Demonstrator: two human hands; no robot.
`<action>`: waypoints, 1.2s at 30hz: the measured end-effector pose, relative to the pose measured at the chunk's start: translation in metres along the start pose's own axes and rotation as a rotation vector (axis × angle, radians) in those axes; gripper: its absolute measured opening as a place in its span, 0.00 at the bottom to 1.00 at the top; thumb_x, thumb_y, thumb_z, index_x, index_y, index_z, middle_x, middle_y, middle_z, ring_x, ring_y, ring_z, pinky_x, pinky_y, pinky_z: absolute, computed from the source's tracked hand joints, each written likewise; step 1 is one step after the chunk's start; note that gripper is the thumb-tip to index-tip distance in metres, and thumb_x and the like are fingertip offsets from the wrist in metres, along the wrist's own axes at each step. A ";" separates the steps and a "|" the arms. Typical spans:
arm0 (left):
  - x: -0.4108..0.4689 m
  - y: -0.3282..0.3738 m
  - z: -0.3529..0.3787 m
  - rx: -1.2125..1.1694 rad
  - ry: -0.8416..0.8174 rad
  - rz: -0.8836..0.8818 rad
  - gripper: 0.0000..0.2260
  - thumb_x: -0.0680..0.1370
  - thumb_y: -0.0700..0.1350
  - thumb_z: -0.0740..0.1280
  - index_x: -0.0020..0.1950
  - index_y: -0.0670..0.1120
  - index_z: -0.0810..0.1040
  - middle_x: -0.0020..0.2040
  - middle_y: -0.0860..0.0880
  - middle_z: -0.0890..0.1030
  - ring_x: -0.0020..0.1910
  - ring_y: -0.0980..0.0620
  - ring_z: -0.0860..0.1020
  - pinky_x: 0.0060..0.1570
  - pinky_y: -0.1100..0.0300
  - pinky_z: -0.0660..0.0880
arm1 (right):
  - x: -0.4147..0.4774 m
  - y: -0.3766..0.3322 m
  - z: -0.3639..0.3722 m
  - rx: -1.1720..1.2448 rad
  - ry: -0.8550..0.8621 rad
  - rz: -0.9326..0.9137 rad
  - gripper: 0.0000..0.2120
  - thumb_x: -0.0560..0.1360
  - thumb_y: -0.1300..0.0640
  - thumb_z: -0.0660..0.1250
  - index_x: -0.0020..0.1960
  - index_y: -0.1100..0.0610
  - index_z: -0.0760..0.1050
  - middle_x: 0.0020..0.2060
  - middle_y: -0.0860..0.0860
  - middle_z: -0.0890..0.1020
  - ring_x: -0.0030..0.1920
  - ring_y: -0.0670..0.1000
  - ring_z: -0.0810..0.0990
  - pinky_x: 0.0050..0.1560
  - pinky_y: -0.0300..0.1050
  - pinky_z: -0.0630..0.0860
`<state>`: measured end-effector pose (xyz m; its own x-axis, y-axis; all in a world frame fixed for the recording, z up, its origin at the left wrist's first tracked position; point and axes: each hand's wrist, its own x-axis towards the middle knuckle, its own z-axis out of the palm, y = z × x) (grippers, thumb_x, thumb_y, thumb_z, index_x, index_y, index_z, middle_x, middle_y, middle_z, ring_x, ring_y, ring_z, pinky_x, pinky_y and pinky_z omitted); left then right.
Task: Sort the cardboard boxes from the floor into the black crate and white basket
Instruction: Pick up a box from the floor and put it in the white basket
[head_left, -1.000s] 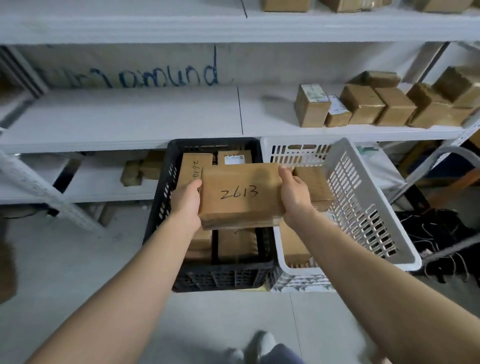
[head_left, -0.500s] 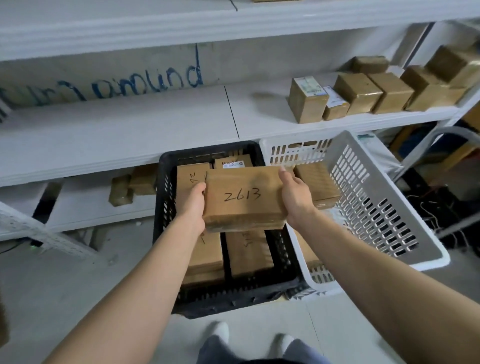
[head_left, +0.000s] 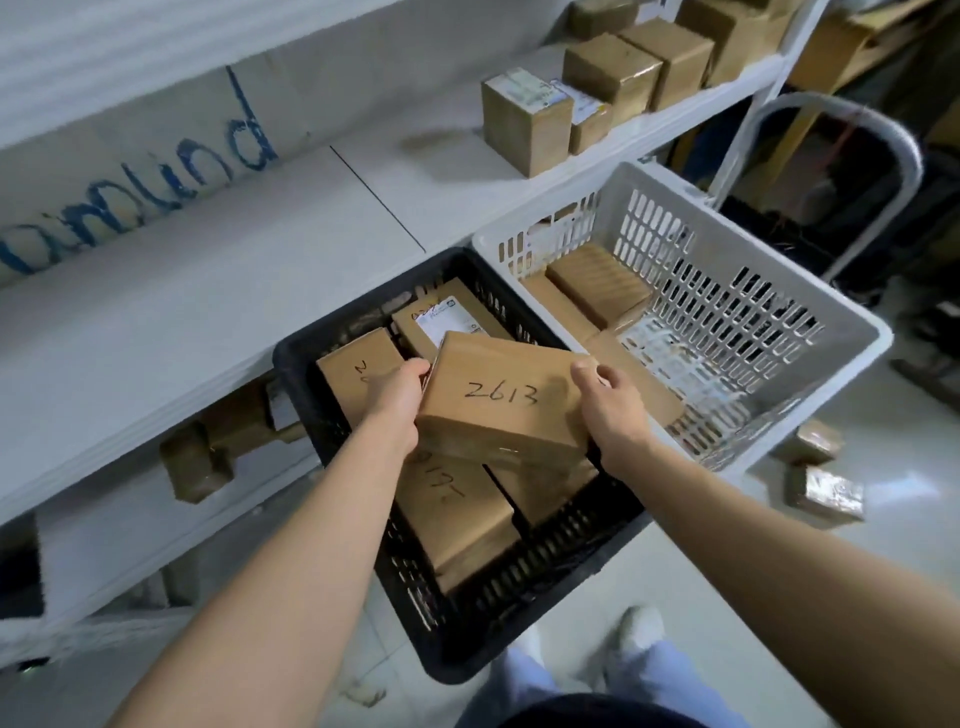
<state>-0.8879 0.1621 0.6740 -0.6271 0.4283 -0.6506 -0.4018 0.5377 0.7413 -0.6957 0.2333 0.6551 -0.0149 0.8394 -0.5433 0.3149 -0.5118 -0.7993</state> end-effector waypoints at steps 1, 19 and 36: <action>0.004 -0.001 0.002 0.026 -0.021 -0.003 0.07 0.74 0.48 0.66 0.45 0.45 0.80 0.45 0.44 0.84 0.47 0.45 0.81 0.54 0.50 0.77 | -0.001 0.005 -0.002 -0.043 0.007 -0.002 0.28 0.77 0.42 0.62 0.72 0.54 0.64 0.65 0.53 0.74 0.59 0.55 0.75 0.61 0.51 0.73; 0.042 -0.017 0.057 0.276 -0.337 0.046 0.16 0.77 0.37 0.60 0.63 0.46 0.78 0.56 0.49 0.79 0.46 0.57 0.76 0.41 0.67 0.66 | 0.015 0.045 -0.007 -0.301 -0.104 0.355 0.23 0.75 0.51 0.66 0.64 0.62 0.65 0.47 0.54 0.75 0.45 0.52 0.75 0.47 0.49 0.80; 0.043 -0.035 0.042 0.068 -0.051 0.143 0.14 0.76 0.31 0.57 0.47 0.46 0.79 0.53 0.46 0.78 0.53 0.50 0.75 0.60 0.54 0.74 | 0.024 0.028 -0.002 -0.488 -0.368 0.503 0.04 0.78 0.61 0.57 0.48 0.60 0.68 0.42 0.56 0.72 0.33 0.53 0.71 0.22 0.41 0.70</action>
<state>-0.8726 0.1920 0.6130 -0.6394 0.5390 -0.5483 -0.2641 0.5157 0.8150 -0.6850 0.2392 0.6206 -0.0463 0.3703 -0.9277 0.7463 -0.6045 -0.2786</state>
